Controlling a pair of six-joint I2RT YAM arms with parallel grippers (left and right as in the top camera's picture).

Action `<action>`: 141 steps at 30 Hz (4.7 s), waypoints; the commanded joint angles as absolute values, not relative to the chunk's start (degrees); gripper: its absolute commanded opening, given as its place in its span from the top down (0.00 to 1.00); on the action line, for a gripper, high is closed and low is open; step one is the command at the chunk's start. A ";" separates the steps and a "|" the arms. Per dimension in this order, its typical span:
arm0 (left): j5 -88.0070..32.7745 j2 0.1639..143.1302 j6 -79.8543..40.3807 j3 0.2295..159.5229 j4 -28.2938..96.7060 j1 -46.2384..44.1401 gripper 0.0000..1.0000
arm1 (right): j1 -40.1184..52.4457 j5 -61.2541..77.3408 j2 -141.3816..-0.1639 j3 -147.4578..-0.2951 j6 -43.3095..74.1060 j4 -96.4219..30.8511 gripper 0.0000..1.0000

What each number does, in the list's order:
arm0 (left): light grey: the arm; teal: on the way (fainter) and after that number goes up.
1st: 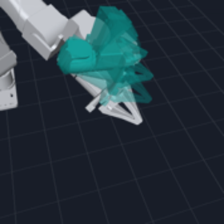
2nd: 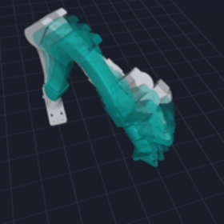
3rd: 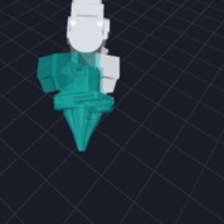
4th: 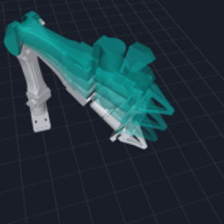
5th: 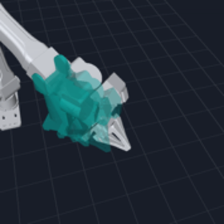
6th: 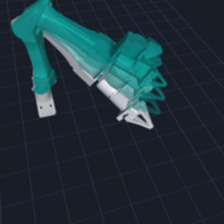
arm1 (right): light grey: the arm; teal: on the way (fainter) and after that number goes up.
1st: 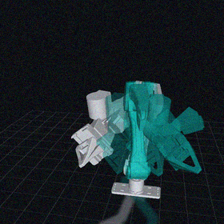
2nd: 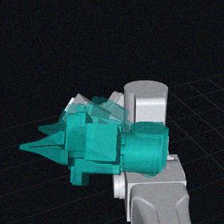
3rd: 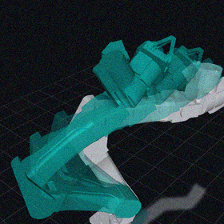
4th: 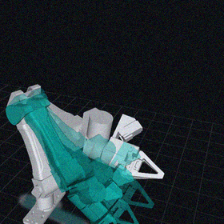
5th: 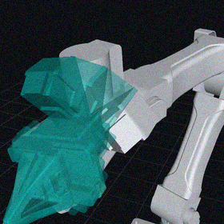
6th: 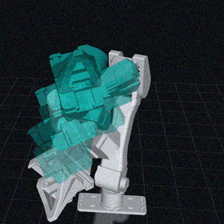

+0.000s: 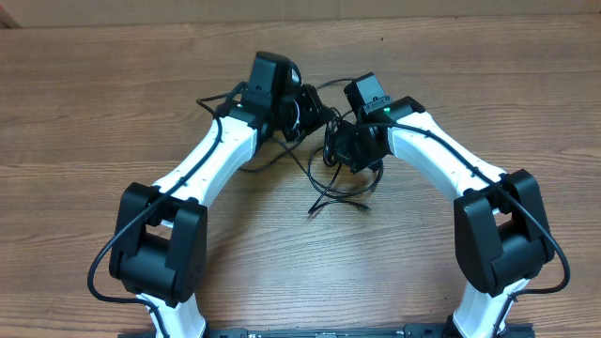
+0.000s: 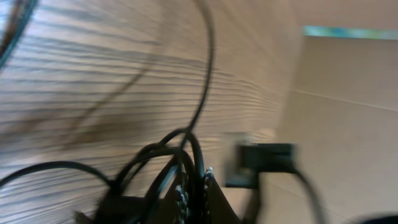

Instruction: Untangle cables

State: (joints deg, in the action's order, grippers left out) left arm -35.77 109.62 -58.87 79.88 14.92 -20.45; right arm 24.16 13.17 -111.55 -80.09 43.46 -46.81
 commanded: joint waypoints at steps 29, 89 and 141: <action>-20.73 108.09 -30.15 81.12 48.27 -11.64 0.86 | 24.64 17.04 -109.60 -93.17 24.53 -59.22 0.78; -10.92 108.09 -27.20 96.86 61.43 4.86 0.00 | 29.50 -0.40 -123.42 -92.97 34.76 -34.70 0.57; -10.92 108.09 -27.20 96.86 61.43 4.86 0.00 | 25.63 28.58 -90.19 -93.78 21.50 -30.70 0.96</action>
State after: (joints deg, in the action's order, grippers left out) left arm -11.49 109.27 -27.88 96.07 61.52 5.23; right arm 25.58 28.03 -92.18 -92.68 21.04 -32.10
